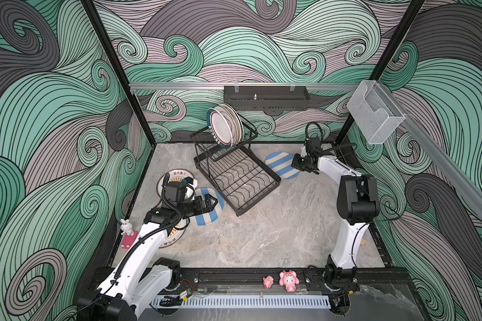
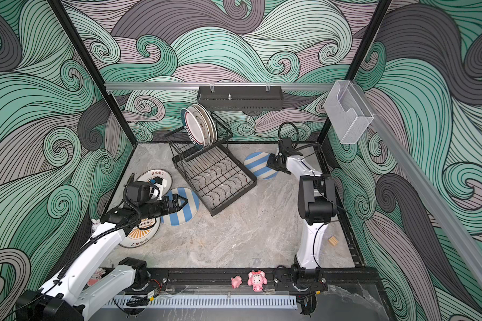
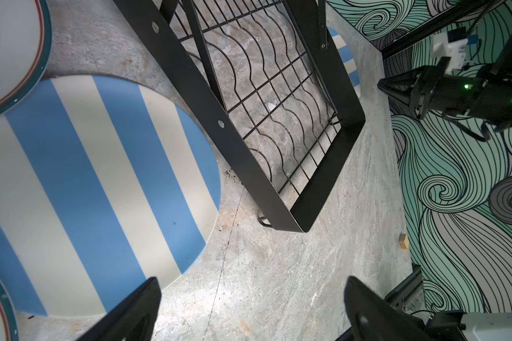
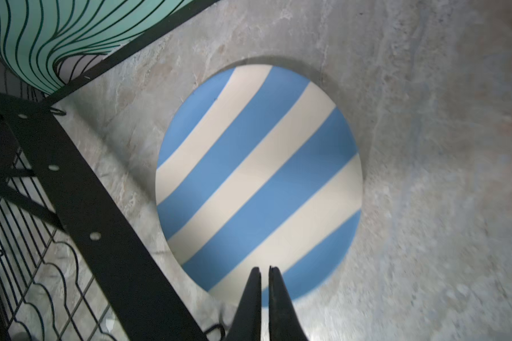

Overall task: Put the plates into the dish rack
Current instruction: 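Move the right gripper down to the rim of the blue-and-white striped plate, then drag the striped plate toward the robot with the right gripper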

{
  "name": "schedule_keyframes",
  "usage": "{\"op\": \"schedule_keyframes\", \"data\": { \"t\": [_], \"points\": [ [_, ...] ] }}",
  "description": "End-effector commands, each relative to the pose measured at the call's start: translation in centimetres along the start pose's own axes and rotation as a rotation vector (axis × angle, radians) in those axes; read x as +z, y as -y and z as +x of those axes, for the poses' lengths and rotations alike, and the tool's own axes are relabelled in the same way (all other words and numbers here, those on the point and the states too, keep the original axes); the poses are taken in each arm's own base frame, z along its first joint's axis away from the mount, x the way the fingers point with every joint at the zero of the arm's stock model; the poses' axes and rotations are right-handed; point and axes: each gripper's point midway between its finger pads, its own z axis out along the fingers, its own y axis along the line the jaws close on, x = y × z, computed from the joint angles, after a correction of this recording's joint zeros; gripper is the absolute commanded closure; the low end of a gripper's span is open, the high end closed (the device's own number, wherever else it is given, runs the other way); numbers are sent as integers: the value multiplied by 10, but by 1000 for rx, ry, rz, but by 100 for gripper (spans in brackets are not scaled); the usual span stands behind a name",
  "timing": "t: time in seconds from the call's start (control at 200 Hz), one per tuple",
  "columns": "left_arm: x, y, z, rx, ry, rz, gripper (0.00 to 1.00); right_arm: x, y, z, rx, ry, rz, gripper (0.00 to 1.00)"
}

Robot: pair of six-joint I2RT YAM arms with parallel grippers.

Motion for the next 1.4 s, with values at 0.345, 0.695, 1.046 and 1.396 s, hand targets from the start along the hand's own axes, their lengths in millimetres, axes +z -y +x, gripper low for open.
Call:
{"op": "schedule_keyframes", "data": {
  "t": [0.345, 0.695, 1.046, 1.396],
  "points": [
    [-7, 1, -6, 14, 41, -4, 1, 44, 14, 8, 57, -92, 18, 100],
    [-9, 1, -6, 19, 40, -13, 1, 41, 42, 26, 82, -135, 48, 100],
    [-9, 2, -6, 16, 39, -4, 1, 22, 60, 43, 91, -141, 85, 100],
    [-8, 12, -3, 27, 26, 56, 1, -8, 68, 90, 129, -179, 62, 100]
  ]
}}
